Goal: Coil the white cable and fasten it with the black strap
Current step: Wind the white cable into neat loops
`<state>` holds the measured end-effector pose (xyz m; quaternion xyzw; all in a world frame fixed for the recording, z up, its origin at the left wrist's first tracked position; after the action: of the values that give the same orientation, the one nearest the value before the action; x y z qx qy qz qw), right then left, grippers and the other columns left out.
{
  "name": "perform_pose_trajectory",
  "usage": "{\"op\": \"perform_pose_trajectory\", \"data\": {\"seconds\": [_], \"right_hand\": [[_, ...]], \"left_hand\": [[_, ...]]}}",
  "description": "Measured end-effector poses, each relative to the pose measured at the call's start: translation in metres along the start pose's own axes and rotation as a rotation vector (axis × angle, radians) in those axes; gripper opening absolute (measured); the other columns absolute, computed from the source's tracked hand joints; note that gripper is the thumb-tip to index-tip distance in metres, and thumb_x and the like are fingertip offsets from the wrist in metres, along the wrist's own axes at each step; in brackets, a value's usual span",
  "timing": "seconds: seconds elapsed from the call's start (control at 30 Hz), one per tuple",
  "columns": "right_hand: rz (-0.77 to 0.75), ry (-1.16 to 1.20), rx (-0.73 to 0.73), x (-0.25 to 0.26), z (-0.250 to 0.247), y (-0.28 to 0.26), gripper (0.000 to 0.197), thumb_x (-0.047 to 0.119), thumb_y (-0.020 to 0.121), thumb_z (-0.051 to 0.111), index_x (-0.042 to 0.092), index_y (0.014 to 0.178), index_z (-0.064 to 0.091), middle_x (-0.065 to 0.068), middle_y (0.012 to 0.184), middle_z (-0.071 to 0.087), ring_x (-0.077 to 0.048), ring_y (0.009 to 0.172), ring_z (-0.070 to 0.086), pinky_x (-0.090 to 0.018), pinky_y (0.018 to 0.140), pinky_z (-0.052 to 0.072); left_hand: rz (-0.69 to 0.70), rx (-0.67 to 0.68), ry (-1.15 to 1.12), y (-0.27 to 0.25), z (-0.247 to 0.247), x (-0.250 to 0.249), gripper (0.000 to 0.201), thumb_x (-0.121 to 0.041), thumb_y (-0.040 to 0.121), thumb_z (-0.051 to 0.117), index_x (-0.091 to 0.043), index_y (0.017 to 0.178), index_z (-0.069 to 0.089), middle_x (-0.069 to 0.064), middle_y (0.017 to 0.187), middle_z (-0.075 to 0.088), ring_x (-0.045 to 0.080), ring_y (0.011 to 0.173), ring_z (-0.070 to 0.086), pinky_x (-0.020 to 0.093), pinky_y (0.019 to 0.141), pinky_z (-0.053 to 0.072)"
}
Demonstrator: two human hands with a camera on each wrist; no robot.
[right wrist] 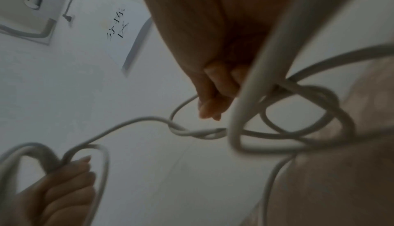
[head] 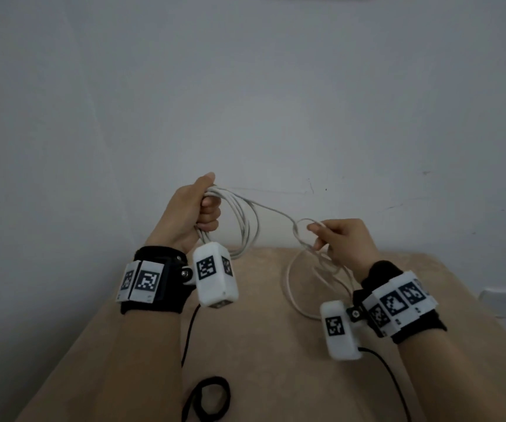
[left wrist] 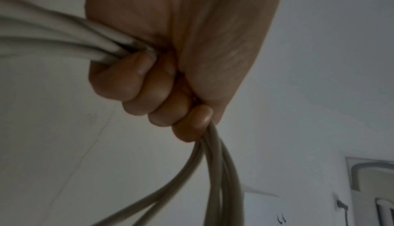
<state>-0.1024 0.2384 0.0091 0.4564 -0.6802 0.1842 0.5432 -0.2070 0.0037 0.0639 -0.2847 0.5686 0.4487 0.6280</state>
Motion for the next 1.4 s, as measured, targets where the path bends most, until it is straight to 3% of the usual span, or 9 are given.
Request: {"op": "perform_pose_trajectory", "data": {"seconds": [0.37,0.5,0.63,0.73,0.93,1.1,1.2,1.3,1.4], "right_hand": [[0.181,-0.319,-0.114,-0.034,-0.062,0.005,0.023,0.018,0.095,0.054,0.012,0.112,0.068,0.004,0.070,0.067,-0.015,0.082,0.056,-0.029,0.081,0.043],[0.112,-0.401,0.032,-0.018,-0.034,0.001,0.041,0.007,0.091,0.055,0.021,0.130,0.057,-0.008,0.115,0.065,-0.022,0.104,0.056,-0.029,0.089,0.042],[-0.125,-0.315,0.040,0.032,-0.016,-0.007,0.032,0.008,0.091,0.055,0.022,0.118,0.065,0.000,0.123,0.064,-0.013,0.116,0.055,-0.021,0.098,0.038],[-0.184,0.042,0.158,0.067,0.010,-0.022,0.026,0.010,0.096,0.051,0.017,0.117,0.064,0.000,0.113,0.069,-0.013,0.108,0.063,-0.032,0.103,0.044],[0.080,0.351,0.522,0.058,0.073,-0.047,0.040,0.008,0.095,0.053,0.016,0.134,0.046,-0.012,0.106,0.063,-0.022,0.075,0.065,-0.034,0.076,0.056],[0.043,0.293,0.380,0.048,0.042,-0.034,0.018,0.013,0.089,0.064,0.009,0.105,0.069,-0.009,0.087,0.068,-0.006,0.042,0.041,-0.017,0.041,0.035],[0.040,0.383,0.263,0.051,0.021,-0.028,0.024,0.030,0.089,0.062,0.012,0.101,0.070,-0.004,0.093,0.072,-0.009,0.049,0.039,-0.017,0.036,0.024],[0.026,0.298,0.354,0.060,0.030,-0.035,0.046,0.054,0.077,0.061,0.021,0.109,0.067,-0.002,0.098,0.074,-0.007,0.055,0.042,-0.016,0.038,0.023],[-0.006,0.259,0.320,0.064,0.034,-0.037,0.029,0.034,0.078,0.072,0.016,0.100,0.071,-0.001,0.078,0.074,-0.004,0.047,0.035,-0.017,0.041,0.023]], "left_hand": [[0.004,-0.196,-0.258,0.000,-0.056,-0.004,0.057,-0.028,0.100,0.035,-0.020,0.043,0.033,-0.009,0.036,0.022,0.004,0.028,0.015,0.010,0.033,0.012],[-0.022,-0.215,-0.076,0.004,-0.038,0.005,0.045,-0.026,0.099,0.038,-0.019,0.055,0.028,-0.009,0.039,0.021,0.005,0.030,0.014,0.014,0.036,0.010],[-0.044,-0.183,0.022,0.006,-0.013,0.013,0.045,-0.023,0.099,0.036,-0.018,0.054,0.030,-0.009,0.039,0.020,0.005,0.031,0.013,0.014,0.036,0.010],[-0.047,-0.125,0.031,0.006,0.008,0.017,0.045,-0.021,0.098,0.036,-0.017,0.054,0.030,-0.009,0.040,0.020,0.006,0.032,0.013,0.014,0.037,0.010],[-0.064,-0.044,0.011,0.002,0.029,0.012,0.049,-0.023,0.098,0.038,-0.019,0.050,0.032,-0.007,0.044,0.020,0.006,0.034,0.013,0.015,0.038,0.010],[-0.079,-0.072,0.104,0.001,0.018,0.010,0.047,-0.021,0.097,0.037,-0.018,0.051,0.031,-0.009,0.041,0.022,0.006,0.033,0.013,0.015,0.038,0.011],[-0.105,-0.050,0.087,0.000,0.024,0.012,0.049,-0.022,0.097,0.039,-0.018,0.049,0.032,-0.008,0.041,0.022,0.007,0.033,0.014,0.016,0.037,0.011],[-0.087,-0.025,0.119,-0.002,0.042,0.011,0.047,-0.022,0.098,0.038,-0.018,0.051,0.034,-0.008,0.041,0.024,0.007,0.034,0.015,0.016,0.036,0.012],[-0.050,-0.043,0.199,-0.004,0.052,0.012,0.044,-0.021,0.097,0.037,-0.016,0.053,0.036,-0.008,0.043,0.025,0.008,0.035,0.015,0.017,0.036,0.013]]}}
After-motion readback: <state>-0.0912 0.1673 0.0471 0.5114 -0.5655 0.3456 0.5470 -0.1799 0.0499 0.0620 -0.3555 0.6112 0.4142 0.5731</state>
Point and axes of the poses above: each hand's wrist, its own y-axis towards the middle knuckle, its own z-axis out of the palm, x = y × z, the point moved 9 cm from there along y, towards the middle knuckle
